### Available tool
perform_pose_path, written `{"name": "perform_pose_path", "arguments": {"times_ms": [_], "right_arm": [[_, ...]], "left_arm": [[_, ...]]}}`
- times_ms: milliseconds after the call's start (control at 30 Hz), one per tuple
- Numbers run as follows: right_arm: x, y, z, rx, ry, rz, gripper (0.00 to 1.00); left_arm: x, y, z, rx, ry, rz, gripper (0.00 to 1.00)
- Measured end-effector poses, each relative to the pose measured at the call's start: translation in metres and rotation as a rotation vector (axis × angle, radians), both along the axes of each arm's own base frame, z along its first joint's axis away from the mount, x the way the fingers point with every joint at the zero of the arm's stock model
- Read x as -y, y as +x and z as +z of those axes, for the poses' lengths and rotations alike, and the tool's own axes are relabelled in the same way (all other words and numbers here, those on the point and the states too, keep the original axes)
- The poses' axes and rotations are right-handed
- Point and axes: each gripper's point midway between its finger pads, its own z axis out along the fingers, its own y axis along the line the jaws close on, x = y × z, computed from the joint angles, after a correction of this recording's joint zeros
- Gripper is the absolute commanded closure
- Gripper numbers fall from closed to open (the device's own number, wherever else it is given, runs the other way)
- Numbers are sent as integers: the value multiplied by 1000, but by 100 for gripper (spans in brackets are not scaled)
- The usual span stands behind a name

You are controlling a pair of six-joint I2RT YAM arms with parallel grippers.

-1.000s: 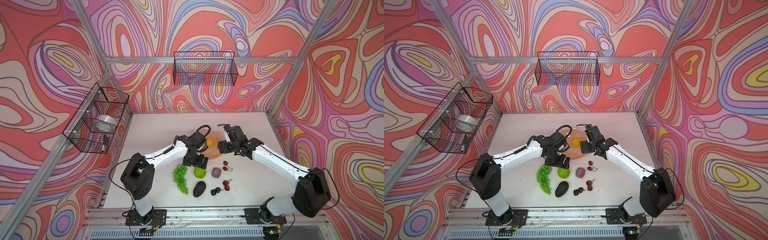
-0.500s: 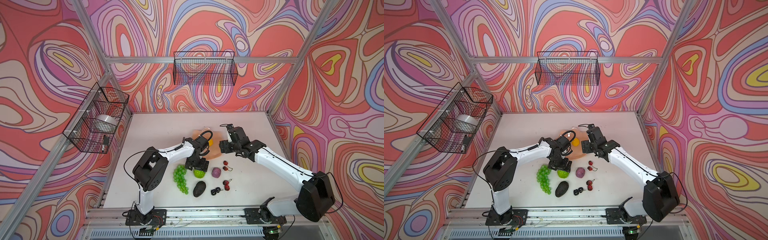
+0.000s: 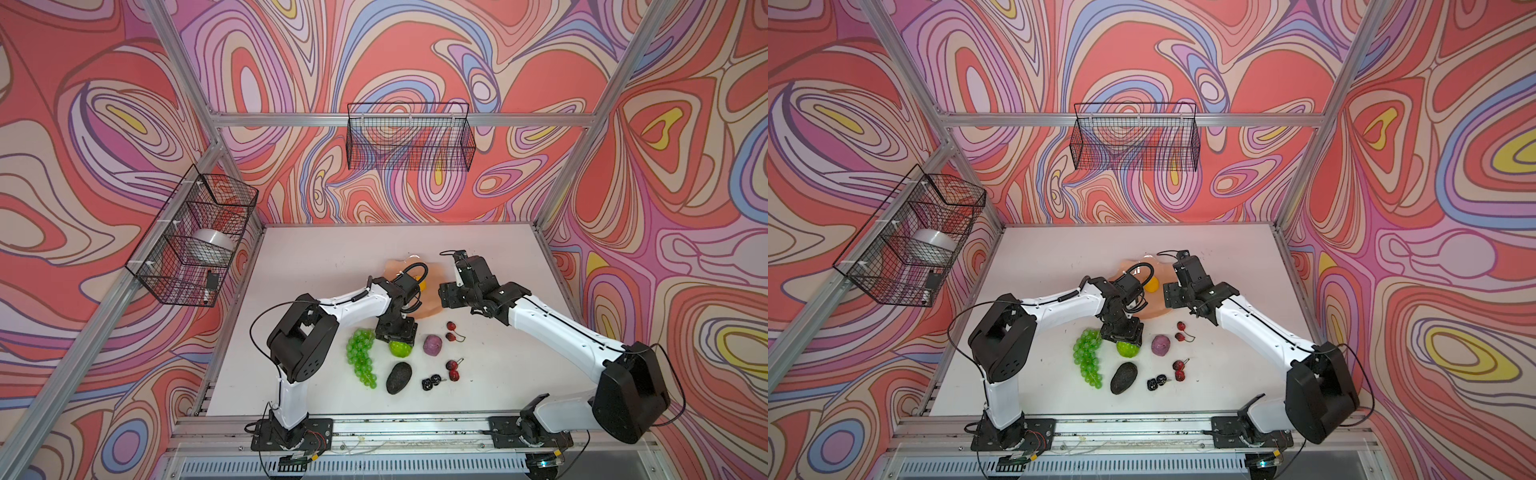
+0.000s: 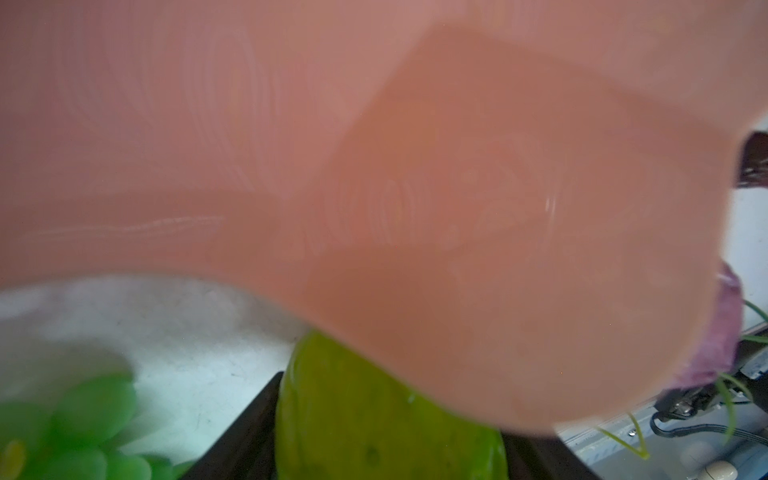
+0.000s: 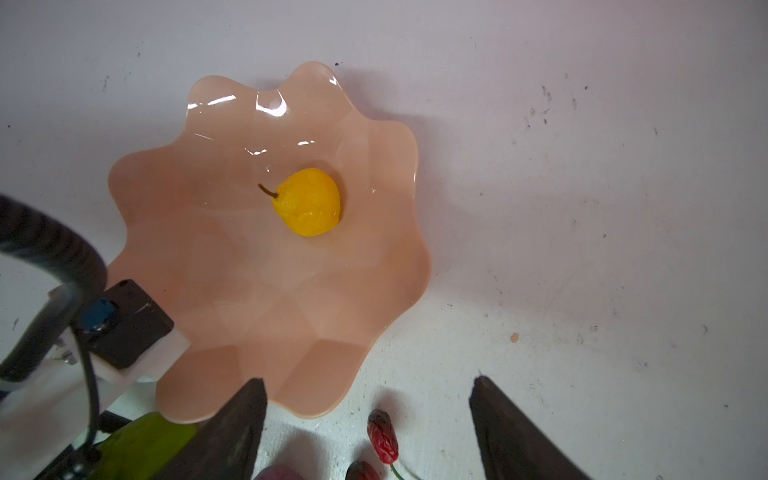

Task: Place and organize the fake fruits in the fruit bowl
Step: 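Grasp the green bumpy fruit with the left gripper while the right gripper withdraws, then carry the green fruit with the left gripper into the bowl beside the pear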

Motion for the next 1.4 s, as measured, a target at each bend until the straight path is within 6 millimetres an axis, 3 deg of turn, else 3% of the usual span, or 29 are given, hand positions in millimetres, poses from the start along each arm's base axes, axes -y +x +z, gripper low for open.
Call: {"name": "perform_pose_path", "arguments": {"times_ms": [67,267,567,667,833,967,1133,1267,1400], "right_arm": [[0,0,0,2,2,-1,19],[0,1,1,7,4,-4,19],[2,1,-1,7,-1,-16,20],[3,1,-4,5,-1,-20,21],[5,-1,-1,17,10,-32,22],[5,-1,1,23,12,-32,22],[3,1,6,31,6,-17,23],[0,5,18,56,17,-5,23],[-4,6,22,60,33,8,24]], "left_arm": [[0,0,0,1,-1,0,42],[0,0,0,8,-7,0,50],[-6,-4,3,19,-8,-4,52],[-10,-5,15,32,-21,0,52],[-17,5,55,84,-97,38,52],[-18,30,91,150,-159,74,52],[-14,82,128,259,-195,110,52],[-13,123,128,291,-179,145,53],[-12,159,110,286,-142,170,54]]}}
